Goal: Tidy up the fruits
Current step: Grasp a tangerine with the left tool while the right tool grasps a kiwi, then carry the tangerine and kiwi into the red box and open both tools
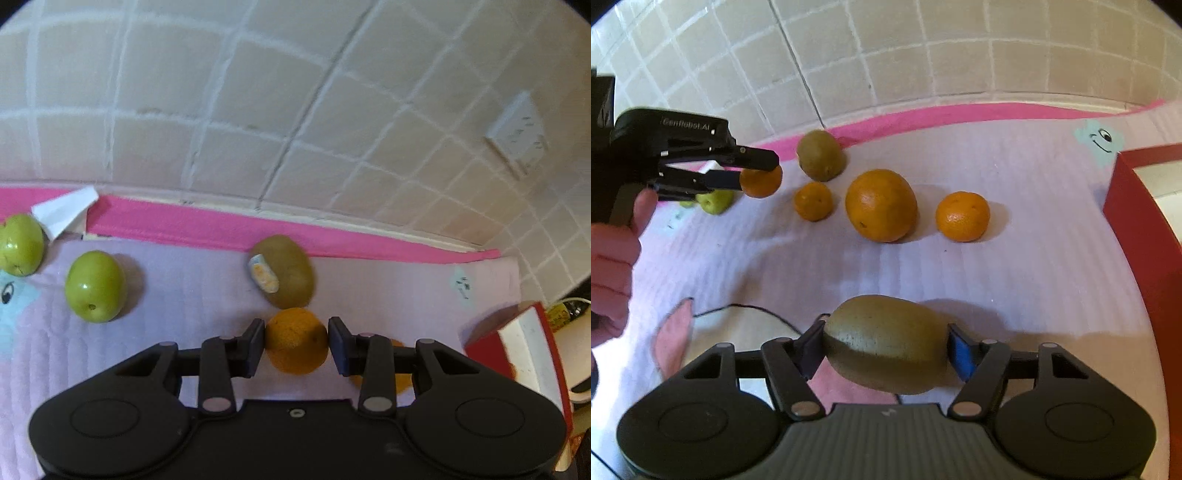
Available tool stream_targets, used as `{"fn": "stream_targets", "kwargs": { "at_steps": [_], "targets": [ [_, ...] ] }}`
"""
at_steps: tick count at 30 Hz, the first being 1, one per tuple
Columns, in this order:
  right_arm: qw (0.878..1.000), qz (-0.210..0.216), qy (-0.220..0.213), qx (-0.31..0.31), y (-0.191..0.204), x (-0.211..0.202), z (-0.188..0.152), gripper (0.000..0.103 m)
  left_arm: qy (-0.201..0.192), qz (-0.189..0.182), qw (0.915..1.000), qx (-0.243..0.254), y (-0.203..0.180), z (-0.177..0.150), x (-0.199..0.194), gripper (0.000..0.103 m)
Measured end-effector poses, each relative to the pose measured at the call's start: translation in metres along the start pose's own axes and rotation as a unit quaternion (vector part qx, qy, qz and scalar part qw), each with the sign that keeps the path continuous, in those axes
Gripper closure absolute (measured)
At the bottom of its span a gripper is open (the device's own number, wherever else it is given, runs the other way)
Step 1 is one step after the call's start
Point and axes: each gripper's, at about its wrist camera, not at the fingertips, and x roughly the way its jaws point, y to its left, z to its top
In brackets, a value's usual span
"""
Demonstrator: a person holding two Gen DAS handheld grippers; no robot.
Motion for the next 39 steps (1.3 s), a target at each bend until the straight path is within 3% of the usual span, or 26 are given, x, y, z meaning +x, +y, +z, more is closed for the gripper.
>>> {"fn": "stream_targets", "kwargs": {
  "at_steps": [6,10,16,23,31,39],
  "targets": [
    [0.999,-0.008,-0.050,0.013,-0.013,-0.054,-0.004,0.034,-0.029,-0.032,0.9973,0.059,-0.056,0.000,-0.030,0.059],
    [0.995,-0.028,-0.087,0.030,-0.034,-0.095,-0.006,0.034,-0.043,-0.069,0.9908,0.108,-0.109,0.003,-0.040,0.059],
    [0.986,-0.085,-0.132,0.062,-0.078,-0.155,-0.015,0.034,-0.038,-0.139,0.9721,0.185,-0.199,0.001,-0.030,0.059],
    [0.969,-0.147,-0.158,0.121,-0.151,-0.197,-0.029,0.034,0.014,-0.197,0.9503,0.241,-0.304,-0.015,0.029,0.059],
    [0.962,-0.128,-0.154,0.186,-0.234,-0.175,-0.016,0.034,0.095,-0.189,0.9398,0.269,-0.371,-0.032,0.124,0.059],
    [0.962,-0.120,-0.120,0.213,-0.270,-0.116,-0.009,0.034,0.144,-0.155,0.9383,0.273,-0.388,-0.045,0.199,0.059]
  ]
}}
